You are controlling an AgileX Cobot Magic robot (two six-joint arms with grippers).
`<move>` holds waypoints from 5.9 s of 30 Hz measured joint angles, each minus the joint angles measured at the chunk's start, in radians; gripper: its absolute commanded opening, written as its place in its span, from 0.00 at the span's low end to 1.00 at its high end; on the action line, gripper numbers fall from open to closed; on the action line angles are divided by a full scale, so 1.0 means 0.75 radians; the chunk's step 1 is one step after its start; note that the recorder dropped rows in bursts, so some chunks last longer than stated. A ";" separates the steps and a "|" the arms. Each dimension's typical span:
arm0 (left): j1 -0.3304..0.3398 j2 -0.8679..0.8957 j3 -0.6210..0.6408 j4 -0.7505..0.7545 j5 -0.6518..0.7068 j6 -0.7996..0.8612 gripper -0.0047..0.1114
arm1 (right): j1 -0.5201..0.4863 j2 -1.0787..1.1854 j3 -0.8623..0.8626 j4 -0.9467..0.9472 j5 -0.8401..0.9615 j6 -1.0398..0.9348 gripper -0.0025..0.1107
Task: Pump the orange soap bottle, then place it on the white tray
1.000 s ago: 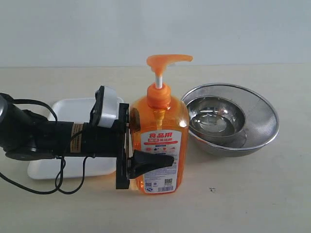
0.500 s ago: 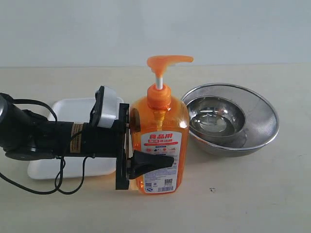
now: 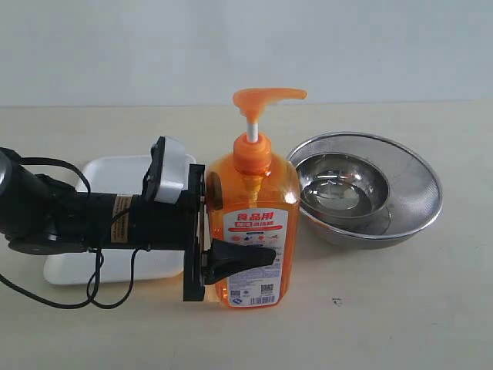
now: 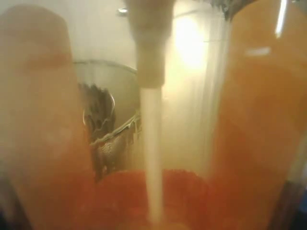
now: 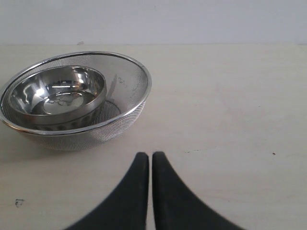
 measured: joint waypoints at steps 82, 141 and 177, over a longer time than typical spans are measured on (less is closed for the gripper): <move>-0.005 -0.432 0.131 -0.306 0.325 -0.213 0.08 | 0.000 0.000 0.000 0.000 0.000 0.000 0.02; -0.413 -0.508 0.191 -1.633 0.684 0.512 0.08 | 0.000 0.000 0.000 0.000 0.000 0.000 0.02; -0.658 -0.258 -0.120 -2.755 0.567 1.351 0.08 | 0.000 0.000 0.000 0.000 0.000 0.000 0.02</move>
